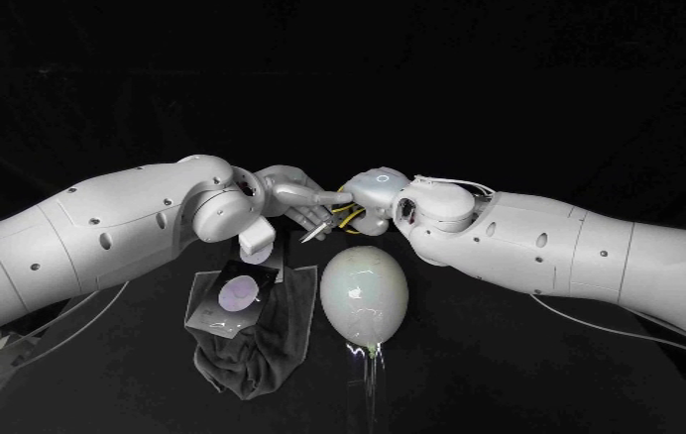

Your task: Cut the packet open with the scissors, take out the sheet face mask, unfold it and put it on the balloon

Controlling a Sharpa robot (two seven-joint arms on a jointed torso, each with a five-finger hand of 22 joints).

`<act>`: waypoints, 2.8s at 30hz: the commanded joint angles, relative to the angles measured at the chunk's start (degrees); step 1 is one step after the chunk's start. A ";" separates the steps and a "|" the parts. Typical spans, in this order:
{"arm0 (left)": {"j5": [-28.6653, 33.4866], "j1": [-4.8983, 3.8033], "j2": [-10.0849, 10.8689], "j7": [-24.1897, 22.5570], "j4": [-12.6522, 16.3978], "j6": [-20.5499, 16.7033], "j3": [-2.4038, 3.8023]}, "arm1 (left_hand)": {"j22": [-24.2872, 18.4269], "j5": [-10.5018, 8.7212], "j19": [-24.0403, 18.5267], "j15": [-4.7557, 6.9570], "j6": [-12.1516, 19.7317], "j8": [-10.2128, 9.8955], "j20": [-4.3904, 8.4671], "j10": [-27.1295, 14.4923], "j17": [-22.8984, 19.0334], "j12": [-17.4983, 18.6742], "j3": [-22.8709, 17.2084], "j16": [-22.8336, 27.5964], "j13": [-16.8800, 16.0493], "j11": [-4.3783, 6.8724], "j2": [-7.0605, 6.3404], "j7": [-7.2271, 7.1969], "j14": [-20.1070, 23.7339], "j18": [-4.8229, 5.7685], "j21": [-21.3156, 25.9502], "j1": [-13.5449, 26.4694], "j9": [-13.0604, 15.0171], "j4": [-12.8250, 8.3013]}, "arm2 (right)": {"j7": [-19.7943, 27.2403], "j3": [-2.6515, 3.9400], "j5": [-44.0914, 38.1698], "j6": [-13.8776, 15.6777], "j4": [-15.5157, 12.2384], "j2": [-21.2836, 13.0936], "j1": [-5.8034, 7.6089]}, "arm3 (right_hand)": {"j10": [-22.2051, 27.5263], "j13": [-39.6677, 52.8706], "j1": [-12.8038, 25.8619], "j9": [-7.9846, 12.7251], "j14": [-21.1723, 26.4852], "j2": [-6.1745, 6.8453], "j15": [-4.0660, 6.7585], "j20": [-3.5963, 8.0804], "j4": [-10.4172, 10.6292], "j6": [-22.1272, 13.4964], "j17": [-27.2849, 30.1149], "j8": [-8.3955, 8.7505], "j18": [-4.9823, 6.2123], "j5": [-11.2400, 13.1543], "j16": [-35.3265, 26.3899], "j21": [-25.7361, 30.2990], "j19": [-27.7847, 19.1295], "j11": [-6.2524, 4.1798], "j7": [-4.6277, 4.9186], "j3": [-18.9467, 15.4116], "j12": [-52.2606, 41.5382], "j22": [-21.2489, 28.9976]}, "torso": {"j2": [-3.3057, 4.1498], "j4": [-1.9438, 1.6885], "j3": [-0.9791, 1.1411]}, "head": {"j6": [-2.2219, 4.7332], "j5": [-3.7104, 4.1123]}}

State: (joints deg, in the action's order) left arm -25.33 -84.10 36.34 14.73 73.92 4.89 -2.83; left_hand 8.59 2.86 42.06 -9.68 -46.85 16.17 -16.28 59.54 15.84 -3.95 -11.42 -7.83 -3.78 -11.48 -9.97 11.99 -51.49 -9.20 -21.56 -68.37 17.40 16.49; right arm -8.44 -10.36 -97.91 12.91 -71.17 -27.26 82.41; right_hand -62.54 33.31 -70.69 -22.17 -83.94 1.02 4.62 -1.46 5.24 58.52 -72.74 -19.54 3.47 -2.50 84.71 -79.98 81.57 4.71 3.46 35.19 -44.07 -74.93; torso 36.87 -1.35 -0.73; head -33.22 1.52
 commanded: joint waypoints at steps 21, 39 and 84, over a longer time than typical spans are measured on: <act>13.62 0.10 10.13 -18.92 -1.98 -13.94 -0.29 | -2.17 -0.10 2.16 0.91 -2.72 0.66 -0.12 1.28 1.50 -2.35 13.65 -4.61 -0.33 1.24 5.52 1.45 0.11 -1.18 2.07 -2.66 1.30 0.19 | 8.90 -0.03 41.84 14.28 -5.31 -13.42 0.00 | -20.22 -6.04 -0.63 -14.01 -2.48 0.17 0.03 -0.30 -0.19 -1.06 2.86 -1.58 0.25 -0.28 -0.76 1.99 -1.44 -5.85 0.08 1.34 6.51 -0.72 | -0.36 0.08 0.14 | -0.01 0.10; 12.53 6.95 21.29 -33.30 7.13 -14.49 -2.09 | -2.41 -0.07 6.18 3.33 -6.13 0.33 0.85 5.25 2.49 -1.27 13.29 -7.12 0.02 3.21 5.91 -0.89 -6.81 -1.37 1.12 -20.26 0.88 -1.80 | 14.69 -0.55 95.57 6.00 -15.85 -26.92 -3.24 | -19.36 -6.66 1.10 -15.08 -2.22 -0.81 -0.64 -0.84 3.00 -3.36 3.98 -0.20 0.40 -0.28 -1.36 2.91 -1.87 -5.09 1.00 -0.94 9.84 -0.20 | -1.86 0.27 0.38 | -0.76 1.78; 3.22 14.45 24.80 -35.90 7.38 -16.51 -3.06 | -4.10 -0.05 2.53 2.38 -4.40 -2.88 -0.17 5.27 1.70 0.11 13.32 -3.82 0.05 2.87 6.03 -0.86 -3.75 -0.90 4.04 -25.66 -1.19 -0.13 | 17.85 -0.73 100.93 16.32 -25.99 -32.79 -10.44 | -27.46 56.69 5.14 -42.18 -4.23 0.32 2.01 1.64 6.22 -2.39 -11.52 -21.27 2.42 -0.26 3.64 11.50 -9.43 -8.72 -3.88 -14.95 -45.93 5.61 | -2.02 0.23 0.46 | -3.51 4.12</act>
State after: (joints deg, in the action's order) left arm -22.39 -69.65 61.30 -20.56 81.29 -11.29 -5.95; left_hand 4.55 2.86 44.83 -7.50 -51.18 13.42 -16.58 64.42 17.51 -3.99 1.96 -11.91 -3.71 -8.70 -4.00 10.98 -55.16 -9.64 -17.66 -93.41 16.30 16.13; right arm 7.07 -11.14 2.30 28.64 -97.23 -60.13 71.98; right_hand -65.14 74.76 -64.02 -63.95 -84.35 0.08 6.65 0.19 11.68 56.61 -74.90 -40.61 5.33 -2.99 88.51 -68.95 72.61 0.76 -0.60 20.33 -48.61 -69.76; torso 34.89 -1.08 -0.27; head -36.77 5.55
